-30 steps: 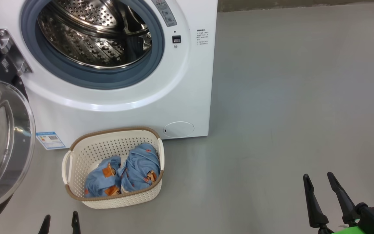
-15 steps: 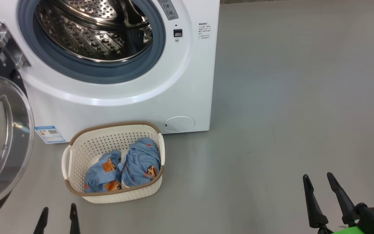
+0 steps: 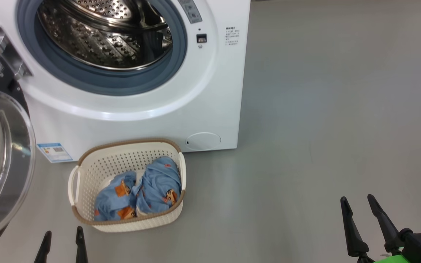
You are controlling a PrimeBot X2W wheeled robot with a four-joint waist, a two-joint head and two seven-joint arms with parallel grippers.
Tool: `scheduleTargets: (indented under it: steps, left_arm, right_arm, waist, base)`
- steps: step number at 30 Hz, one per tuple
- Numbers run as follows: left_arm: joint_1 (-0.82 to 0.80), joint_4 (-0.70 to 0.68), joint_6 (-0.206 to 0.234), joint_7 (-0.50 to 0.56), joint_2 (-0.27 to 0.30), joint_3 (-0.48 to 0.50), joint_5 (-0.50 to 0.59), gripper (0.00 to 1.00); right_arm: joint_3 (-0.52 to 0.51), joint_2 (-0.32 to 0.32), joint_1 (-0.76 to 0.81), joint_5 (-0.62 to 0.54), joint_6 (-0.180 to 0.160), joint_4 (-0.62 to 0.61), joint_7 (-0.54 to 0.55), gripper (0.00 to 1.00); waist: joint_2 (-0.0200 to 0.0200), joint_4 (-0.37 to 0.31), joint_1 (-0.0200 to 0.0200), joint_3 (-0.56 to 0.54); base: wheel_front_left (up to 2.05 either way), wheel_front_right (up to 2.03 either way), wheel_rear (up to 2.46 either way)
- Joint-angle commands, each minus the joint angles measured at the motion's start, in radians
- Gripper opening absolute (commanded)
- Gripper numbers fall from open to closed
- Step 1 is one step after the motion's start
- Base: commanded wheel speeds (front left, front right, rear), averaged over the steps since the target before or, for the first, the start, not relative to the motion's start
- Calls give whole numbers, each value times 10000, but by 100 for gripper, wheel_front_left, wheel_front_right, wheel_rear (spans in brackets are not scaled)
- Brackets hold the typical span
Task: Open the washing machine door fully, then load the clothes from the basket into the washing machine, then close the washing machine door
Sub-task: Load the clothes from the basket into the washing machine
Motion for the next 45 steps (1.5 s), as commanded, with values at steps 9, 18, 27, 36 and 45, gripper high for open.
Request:
scheduleTargets:
  steps: [9, 18, 27, 36, 45]
  left_arm:
    - [-486, -250, 25, -106, 44, 535, -13, 100]
    - [-455, -355, 111, -107, -16, 676, 166, 100]
    - [-446, -318, 34, -107, -77, 683, 192, 100]
    - [-420, -376, 13, -107, -138, 611, 171, 100]
    - [-464, -463, 18, -107, -175, 500, 171, 100]
  right_arm:
    - [266, -166, -250, 0, 16, -190, -78, 100]
    - [267, -186, -253, 11, 16, -167, -81, 100]
    - [264, -202, -278, 31, 16, -104, -89, 100]
    - [258, -203, -291, 22, 16, -146, -99, 100]
    - [292, -189, -356, 0, 16, -163, -111, 100]
  waist:
    - [0, 57, 0, 14]
    - [0, 58, 0, 48]
    - [0, 36, 0, 97]
    - [0, 66, 0, 231]
    - [0, 75, 0, 441]
  base:
    - [197, -197, 0]
    - [143, -143, 0]
    - [27, -27, 0]
    - [0, 0, 0]
    - [0, 0, 0]
